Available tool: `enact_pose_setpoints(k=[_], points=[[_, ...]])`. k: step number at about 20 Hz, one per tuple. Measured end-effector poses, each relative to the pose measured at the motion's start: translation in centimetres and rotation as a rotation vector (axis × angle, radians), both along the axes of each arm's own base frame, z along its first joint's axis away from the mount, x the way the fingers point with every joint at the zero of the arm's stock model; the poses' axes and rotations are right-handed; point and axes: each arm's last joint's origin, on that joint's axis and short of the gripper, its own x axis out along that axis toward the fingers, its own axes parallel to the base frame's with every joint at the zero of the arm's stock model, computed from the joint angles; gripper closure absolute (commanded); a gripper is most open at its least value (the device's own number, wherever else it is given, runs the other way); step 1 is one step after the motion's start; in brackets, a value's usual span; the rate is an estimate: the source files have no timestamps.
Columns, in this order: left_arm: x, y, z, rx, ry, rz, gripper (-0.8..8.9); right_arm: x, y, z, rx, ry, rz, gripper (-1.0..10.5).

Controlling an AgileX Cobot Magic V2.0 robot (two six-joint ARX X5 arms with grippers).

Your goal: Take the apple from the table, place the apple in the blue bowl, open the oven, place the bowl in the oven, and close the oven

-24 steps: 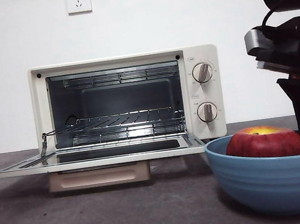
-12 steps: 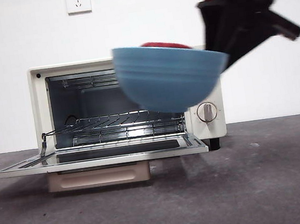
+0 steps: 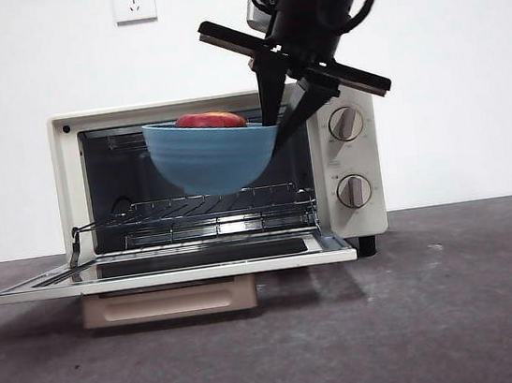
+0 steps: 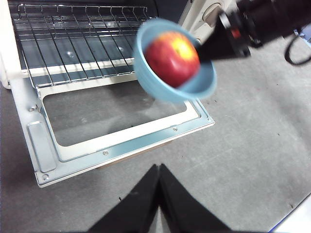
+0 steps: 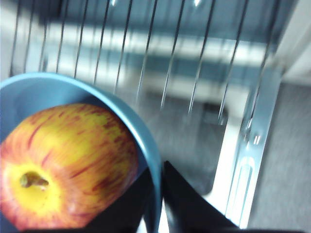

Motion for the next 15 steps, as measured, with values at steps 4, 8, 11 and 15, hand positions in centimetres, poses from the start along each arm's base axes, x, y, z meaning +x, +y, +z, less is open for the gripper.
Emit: enact_pose_setpoints(k=[4,8,11,15], points=[[0.0,0.0,0.0,0.0,0.001,0.0,8.06,1.2,0.6,-0.5,0.009,0.0,-0.128,9.4],[0.0,0.0,0.0,0.0,0.001,0.0,8.06,2.2,1.1,-1.4,0.066,-0.003,-0.247,9.4],[0.0,0.0,0.0,0.0,0.001,0.0,8.06,2.5,1.2,-1.7,0.061,-0.013,-0.327,9.4],[0.0,0.0,0.0,0.0,0.001,0.0,8.06,2.8,1.3,-1.8,0.069,-0.035,-0.387,9.4]])
